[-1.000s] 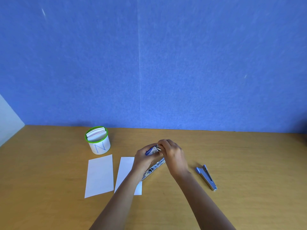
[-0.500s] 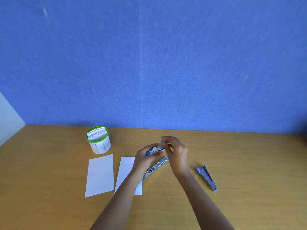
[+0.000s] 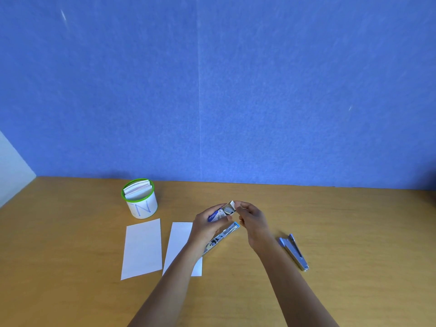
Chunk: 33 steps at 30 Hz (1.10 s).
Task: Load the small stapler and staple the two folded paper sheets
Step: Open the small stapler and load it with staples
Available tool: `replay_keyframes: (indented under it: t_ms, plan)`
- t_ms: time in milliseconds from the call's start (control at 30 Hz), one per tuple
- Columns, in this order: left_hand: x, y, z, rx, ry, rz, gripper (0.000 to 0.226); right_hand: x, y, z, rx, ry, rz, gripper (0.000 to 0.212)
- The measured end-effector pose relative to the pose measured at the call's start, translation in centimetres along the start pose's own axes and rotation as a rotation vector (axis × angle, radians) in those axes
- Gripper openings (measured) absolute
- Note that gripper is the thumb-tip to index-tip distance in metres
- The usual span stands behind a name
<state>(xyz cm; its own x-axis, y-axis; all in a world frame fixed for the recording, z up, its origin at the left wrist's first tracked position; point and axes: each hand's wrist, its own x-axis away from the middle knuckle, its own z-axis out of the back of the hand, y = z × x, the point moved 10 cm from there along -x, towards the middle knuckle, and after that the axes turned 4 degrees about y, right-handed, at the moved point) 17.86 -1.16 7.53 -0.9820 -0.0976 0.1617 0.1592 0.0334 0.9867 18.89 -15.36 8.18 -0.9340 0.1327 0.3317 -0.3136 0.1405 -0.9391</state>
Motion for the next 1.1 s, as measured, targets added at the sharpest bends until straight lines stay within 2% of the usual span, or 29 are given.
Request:
replay_keyframes:
  t_ms: [267, 567, 700, 867, 1100]
  plan:
    - [-0.2, 0.2, 0.2, -0.011, 0.035, 0.008, 0.039, 0.5, -0.3, -1.0, 0.075, 0.01, 0.131, 0.006]
    - [-0.4, 0.0, 0.1, -0.05, 0.038, -0.017, 0.042, 0.6, -0.6, -1.0, 0.194, 0.009, 0.189, 0.009]
    - [-0.9, 0.0, 0.3, -0.111, 0.052, -0.015, 0.05, 0.5, -0.4, -1.1, 0.247, -0.004, 0.161, 0.018]
    - [-0.9, 0.3, -0.1, -0.198, 0.026, -0.042, 0.061, 0.2, -0.2, -1.0, 0.201, -0.009, 0.175, 0.004]
    - [-1.0, 0.7, -0.3, -0.334, 0.045, -0.13, 0.041, -1.2, 0.3, 0.4, 0.025, 0.054, 0.017, 0.003]
